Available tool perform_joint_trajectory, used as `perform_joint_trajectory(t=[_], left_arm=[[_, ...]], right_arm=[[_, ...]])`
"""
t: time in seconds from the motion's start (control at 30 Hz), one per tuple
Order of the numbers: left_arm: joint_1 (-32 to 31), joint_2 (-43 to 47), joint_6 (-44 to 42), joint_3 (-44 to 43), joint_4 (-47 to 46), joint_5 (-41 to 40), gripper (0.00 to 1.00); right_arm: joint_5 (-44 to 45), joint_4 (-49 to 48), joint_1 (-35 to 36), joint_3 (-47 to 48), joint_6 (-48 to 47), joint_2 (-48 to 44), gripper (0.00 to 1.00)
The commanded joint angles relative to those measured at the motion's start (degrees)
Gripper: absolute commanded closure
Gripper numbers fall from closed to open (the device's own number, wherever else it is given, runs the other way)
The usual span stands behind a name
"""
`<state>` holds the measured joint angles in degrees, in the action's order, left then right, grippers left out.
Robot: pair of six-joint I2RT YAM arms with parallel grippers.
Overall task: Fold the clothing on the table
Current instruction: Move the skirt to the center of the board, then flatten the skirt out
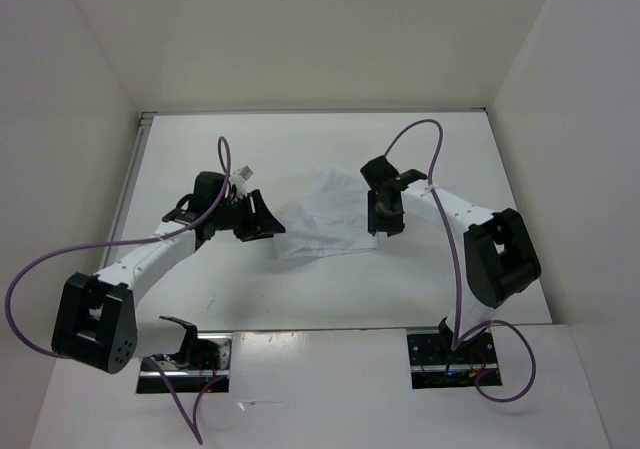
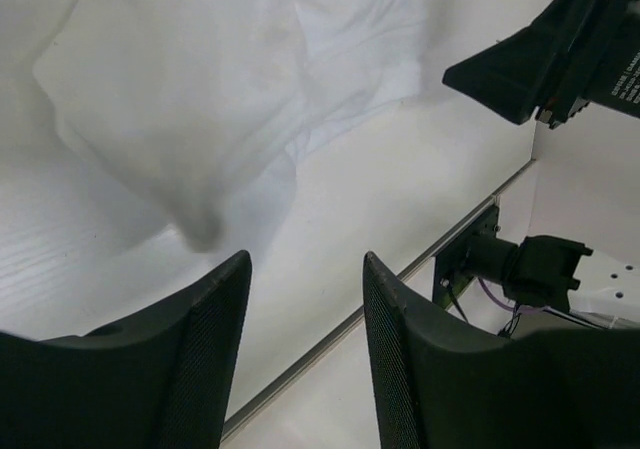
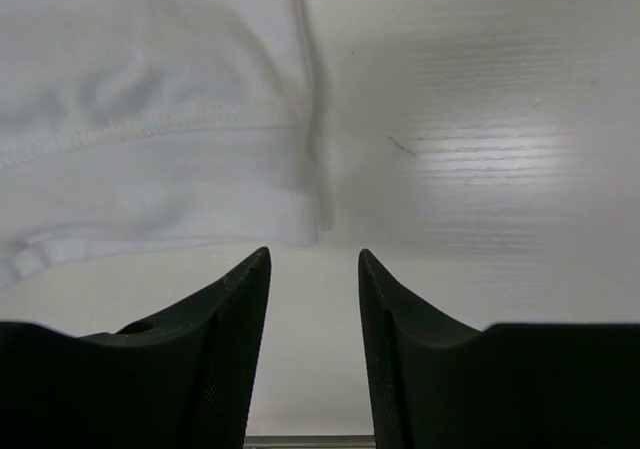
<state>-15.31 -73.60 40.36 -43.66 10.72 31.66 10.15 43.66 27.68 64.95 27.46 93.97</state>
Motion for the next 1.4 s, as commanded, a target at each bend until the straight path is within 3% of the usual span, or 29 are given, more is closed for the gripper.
perform_joint_trajectory(t=[0.0, 0.47, 0.53, 0.57, 0.6, 0.67, 0.83, 1.1, 1.37], left_arm=[[-0.25, 1.27, 2.79, 3.05, 1.14, -2.22, 0.44], [-0.25, 8.56, 3.94, 6.74, 3.34, -4.50, 0.44], [-0.25, 9.17, 4.63, 8.15, 3.34, -4.50, 0.44], [-0.25, 9.18, 4.64, 8.67, 3.34, -5.02, 0.42], [-0.25, 9.18, 5.34, 9.72, 2.65, -5.03, 0.42], [-0.25, 9.18, 5.87, 10.52, 2.11, -5.64, 0.42], [-0.25, 6.46, 5.87, 11.05, 0.97, -6.17, 0.42], [-0.25, -0.22, 9.38, 12.11, -5.44, -8.63, 0.42], [-1.39, -4.09, 13.51, 9.74, -8.00, -13.20, 0.51]], right_arm=[[-5.58, -4.09, -1.14, -2.98, 2.68, 0.24, 0.54], [-9.63, -12.02, -4.65, -5.01, 6.55, 4.90, 0.57], [-10.15, -12.54, -4.65, -5.62, 6.55, 5.43, 0.64], [-10.15, -12.55, -4.65, -5.62, 6.55, 6.04, 0.73], [-10.15, -12.55, -4.65, -6.14, 6.55, 6.05, 0.92], [-9.37, -12.55, -4.65, -6.76, 6.55, 4.91, 1.00], [-5.76, -9.83, -4.65, -7.38, 7.17, 2.27, 1.00], [-7.86, -9.82, -4.65, -7.38, 7.17, 2.27, 1.00], [-10.06, -10.35, -4.13, -8.43, 7.17, 1.66, 1.00]])
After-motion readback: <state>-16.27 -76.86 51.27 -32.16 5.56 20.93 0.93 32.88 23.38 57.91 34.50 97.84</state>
